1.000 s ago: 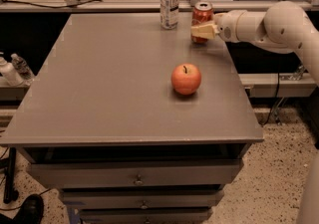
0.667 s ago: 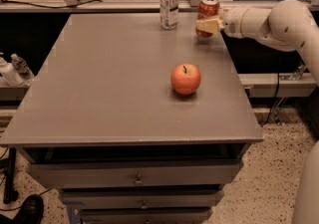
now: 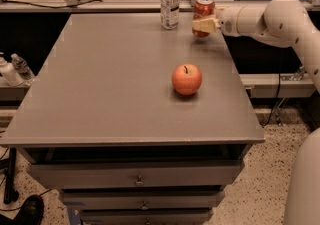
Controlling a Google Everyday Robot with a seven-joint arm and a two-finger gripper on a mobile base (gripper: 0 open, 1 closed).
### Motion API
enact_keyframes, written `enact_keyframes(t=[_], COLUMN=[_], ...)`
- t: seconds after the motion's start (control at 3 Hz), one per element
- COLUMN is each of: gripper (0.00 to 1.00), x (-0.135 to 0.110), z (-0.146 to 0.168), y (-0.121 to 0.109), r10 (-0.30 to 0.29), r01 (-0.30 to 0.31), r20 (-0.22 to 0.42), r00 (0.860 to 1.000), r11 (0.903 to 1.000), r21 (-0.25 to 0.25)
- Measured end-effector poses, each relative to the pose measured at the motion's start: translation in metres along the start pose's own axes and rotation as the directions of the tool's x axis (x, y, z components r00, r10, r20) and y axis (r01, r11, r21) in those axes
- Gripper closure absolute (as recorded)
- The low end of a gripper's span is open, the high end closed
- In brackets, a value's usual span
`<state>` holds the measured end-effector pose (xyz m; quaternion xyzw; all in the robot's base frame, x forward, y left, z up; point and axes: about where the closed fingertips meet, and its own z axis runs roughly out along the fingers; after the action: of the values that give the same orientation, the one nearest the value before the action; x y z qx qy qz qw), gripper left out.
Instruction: Move coke can near blue plastic bottle
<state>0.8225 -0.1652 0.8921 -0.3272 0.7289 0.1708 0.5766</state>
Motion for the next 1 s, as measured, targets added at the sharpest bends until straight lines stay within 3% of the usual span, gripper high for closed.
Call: enact_keyframes(t=[0.67, 1.0], gripper=[1.00, 1.00], x=[0.001, -0.003], z=[0.024, 0.041], y=[-0.012, -0.016], r10=[0.008, 0.013], r01=[-0.008, -0.012], r20=[0.000, 0.032], r00=[1.000, 0.999], r11=[0.9996, 0.9993], r21=[-0.026, -0.037])
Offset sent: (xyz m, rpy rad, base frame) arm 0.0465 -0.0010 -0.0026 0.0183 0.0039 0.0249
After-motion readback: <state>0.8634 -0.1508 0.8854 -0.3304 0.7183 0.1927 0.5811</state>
